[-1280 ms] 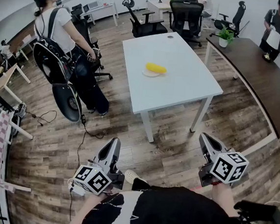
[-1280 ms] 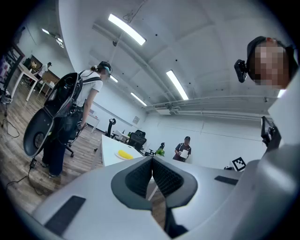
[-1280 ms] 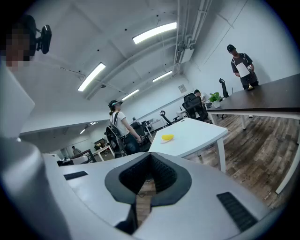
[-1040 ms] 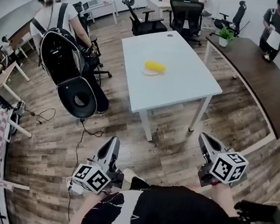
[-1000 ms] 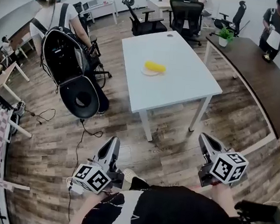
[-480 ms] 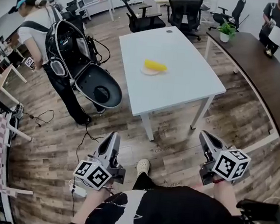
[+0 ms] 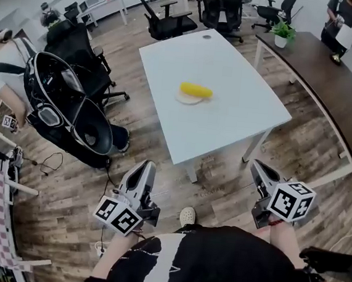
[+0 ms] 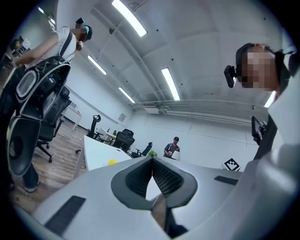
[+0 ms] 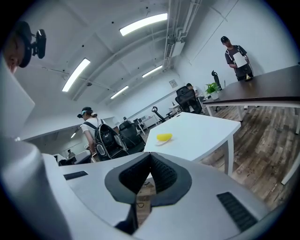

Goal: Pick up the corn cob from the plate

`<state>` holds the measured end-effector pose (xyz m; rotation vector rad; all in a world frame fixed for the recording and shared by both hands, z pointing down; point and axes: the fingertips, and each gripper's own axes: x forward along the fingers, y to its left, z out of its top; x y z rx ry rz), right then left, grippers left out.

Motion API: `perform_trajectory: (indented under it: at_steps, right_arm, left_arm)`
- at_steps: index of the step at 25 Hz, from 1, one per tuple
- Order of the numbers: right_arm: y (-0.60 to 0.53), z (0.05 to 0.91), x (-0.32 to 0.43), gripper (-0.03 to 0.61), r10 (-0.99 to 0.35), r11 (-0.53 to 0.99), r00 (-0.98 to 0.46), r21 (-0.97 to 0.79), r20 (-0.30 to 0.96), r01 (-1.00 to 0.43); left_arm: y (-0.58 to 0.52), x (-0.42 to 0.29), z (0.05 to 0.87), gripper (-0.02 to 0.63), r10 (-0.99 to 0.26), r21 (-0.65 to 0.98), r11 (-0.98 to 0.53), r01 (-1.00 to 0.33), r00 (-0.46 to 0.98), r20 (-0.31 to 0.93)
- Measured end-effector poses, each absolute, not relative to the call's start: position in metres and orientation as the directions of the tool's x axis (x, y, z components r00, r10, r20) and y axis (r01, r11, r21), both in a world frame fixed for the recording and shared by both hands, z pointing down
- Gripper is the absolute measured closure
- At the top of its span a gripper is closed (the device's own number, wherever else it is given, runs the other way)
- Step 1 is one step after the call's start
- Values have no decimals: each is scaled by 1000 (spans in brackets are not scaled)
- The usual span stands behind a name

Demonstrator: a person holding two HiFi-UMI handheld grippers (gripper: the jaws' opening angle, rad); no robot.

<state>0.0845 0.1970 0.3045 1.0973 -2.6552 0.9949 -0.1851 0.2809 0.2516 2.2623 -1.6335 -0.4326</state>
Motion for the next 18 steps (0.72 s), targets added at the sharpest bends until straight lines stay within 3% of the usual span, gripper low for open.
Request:
perform_trajectory:
  at_steps: [8,12,18]
  right_arm:
    - [154,303,31,565,-646,489,-706,-554,288,-674]
    - [137,301,14,565,-672,478,-697,-572,250,-667]
    - [120,315,-1,565,-688,444,-662,-548,298,-709]
  left_arm:
    - [220,-220,241,601,-887,371,-450,-812,455,-80]
    - [193,-241,243,601,-875,397,-473,-786,472,-107]
    - [164,-256,260,601,-868,400,-472,-786,493,-54]
